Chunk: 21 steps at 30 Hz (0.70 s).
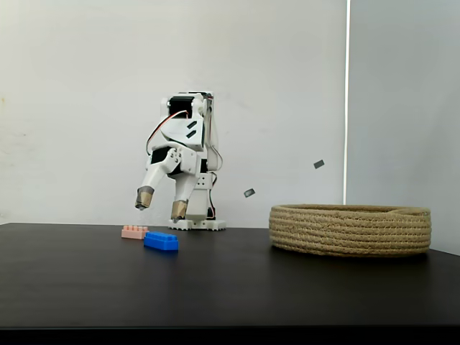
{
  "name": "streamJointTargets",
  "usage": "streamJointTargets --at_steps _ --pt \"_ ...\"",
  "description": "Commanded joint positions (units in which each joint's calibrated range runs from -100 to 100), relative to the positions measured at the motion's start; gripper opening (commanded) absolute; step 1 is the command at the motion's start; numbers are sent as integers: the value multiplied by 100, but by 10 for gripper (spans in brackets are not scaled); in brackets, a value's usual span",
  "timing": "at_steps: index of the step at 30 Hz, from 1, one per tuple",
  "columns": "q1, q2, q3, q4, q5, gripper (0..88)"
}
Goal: Place the lego blocks in the tray
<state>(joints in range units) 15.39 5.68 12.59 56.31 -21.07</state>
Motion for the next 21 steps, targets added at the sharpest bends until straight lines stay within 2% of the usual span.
streamJointTargets --at_steps 1,21 --pt "200 317 -936 4 88 296" --pt "538 962 -936 -396 352 279"
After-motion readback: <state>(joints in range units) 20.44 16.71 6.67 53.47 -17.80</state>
